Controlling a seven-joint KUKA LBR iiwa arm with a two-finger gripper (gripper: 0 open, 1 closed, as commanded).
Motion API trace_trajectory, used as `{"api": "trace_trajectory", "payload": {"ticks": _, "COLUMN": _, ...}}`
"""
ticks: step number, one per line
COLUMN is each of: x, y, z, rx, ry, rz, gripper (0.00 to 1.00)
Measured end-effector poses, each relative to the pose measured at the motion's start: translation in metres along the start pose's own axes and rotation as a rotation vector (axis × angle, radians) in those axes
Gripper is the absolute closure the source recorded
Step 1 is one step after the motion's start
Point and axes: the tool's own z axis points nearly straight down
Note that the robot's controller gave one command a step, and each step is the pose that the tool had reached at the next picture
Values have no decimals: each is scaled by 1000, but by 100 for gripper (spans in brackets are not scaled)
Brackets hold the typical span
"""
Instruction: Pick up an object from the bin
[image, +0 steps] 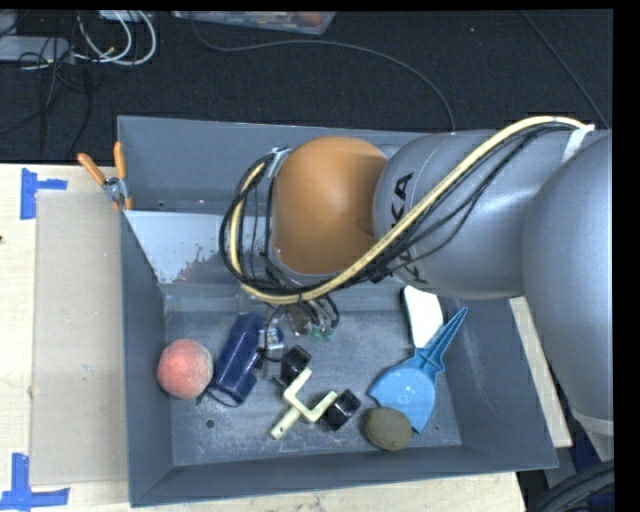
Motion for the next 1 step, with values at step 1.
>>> {"api": "trace_trajectory", "payload": {"ticks": 1, "x": -13, "y": 1, "z": 24, "rx": 0, "ry": 0, "rz": -335, "gripper": 0}}
